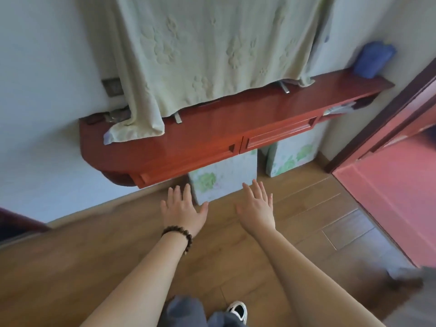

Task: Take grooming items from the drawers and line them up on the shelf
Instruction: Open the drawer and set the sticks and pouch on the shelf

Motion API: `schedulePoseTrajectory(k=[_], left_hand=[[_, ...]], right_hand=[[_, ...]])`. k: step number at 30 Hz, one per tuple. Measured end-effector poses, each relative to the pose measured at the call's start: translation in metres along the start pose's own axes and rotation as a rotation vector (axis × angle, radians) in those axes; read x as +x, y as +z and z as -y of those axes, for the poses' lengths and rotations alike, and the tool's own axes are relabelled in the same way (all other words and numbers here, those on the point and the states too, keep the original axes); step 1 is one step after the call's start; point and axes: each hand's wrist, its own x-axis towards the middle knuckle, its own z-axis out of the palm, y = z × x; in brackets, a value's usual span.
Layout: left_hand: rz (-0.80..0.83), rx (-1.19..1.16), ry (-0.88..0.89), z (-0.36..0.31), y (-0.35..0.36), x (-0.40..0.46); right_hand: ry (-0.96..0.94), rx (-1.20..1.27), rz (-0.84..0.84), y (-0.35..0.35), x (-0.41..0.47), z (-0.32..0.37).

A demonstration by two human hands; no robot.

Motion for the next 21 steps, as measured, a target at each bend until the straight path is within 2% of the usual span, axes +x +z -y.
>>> schedulePoseTrajectory(k=[9,16,18,21], left_hand=[[-0.004,-0.017,-0.224,0.002,0.015,0.043],[0.012,-0.129,-0.332,0.006,0.030,0.099],[0.041,-0.323,-0.403,0.012,0.032,0.113],[0.098,-0.816,-0.588,0.024,0.035,0.138]], right_hand=[[-0.174,-0.069,0.115,0.012,0.085,0.010],[-0.197,-0.117,0.169,0.021,0.154,0.014],[-0.136,-0.018,0.199,0.027,0.172,0.016],[0.068,0.280,0.268,0.034,0.198,0.022]])
